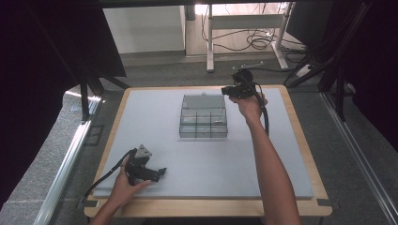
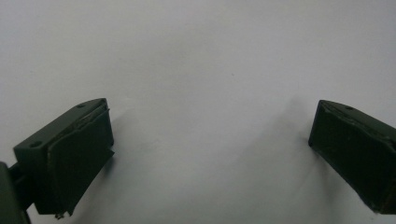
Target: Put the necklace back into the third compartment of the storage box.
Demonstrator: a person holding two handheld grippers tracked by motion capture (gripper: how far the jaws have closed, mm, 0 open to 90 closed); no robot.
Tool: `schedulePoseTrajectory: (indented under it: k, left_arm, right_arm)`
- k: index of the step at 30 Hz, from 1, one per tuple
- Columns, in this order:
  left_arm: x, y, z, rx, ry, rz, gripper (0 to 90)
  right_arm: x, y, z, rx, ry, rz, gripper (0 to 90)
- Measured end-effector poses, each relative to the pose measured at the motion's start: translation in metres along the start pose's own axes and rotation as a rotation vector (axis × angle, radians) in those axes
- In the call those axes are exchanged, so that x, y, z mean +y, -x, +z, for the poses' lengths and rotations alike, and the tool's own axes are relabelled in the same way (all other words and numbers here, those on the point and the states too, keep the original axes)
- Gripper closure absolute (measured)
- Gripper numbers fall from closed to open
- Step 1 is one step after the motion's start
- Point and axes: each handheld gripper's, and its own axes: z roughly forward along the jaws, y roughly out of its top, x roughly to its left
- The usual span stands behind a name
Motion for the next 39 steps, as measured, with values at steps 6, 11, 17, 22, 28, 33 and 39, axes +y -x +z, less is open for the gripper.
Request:
schedulePoseTrajectory:
  k: [6,11,17,22,28,33,39]
  left_arm:
    - [0.000,0.000,0.000,-0.002,-0.002,-0.001,0.0]
    - [0.000,0.000,0.000,-0.003,-0.001,-0.002,0.0]
    - [0.000,0.000,0.000,-0.002,-0.002,-0.001,0.0]
    - [0.000,0.000,0.000,-0.002,-0.001,-0.001,0.0]
    - [0.000,0.000,0.000,-0.001,-0.004,0.000,0.0]
    - [0.000,0.000,0.000,-0.001,-0.004,0.000,0.0]
    - [0.000,0.000,0.000,-0.001,-0.004,0.000,0.0]
  right_arm:
    - [-0.011,0.001,0.011,0.003,-0.025,0.005,77.1]
    - [-0.021,0.002,0.023,0.002,-0.059,0.009,77.1]
    - [-0.032,0.004,0.038,0.007,-0.077,0.024,77.0]
    - [-0.038,0.005,0.046,-0.001,-0.096,0.029,77.0]
    - [-0.048,0.005,0.064,-0.014,-0.147,0.021,76.7]
    - [-0.055,0.006,0.075,-0.015,-0.191,0.022,76.4]
    - [-0.054,0.004,0.073,-0.014,-0.180,0.008,72.4]
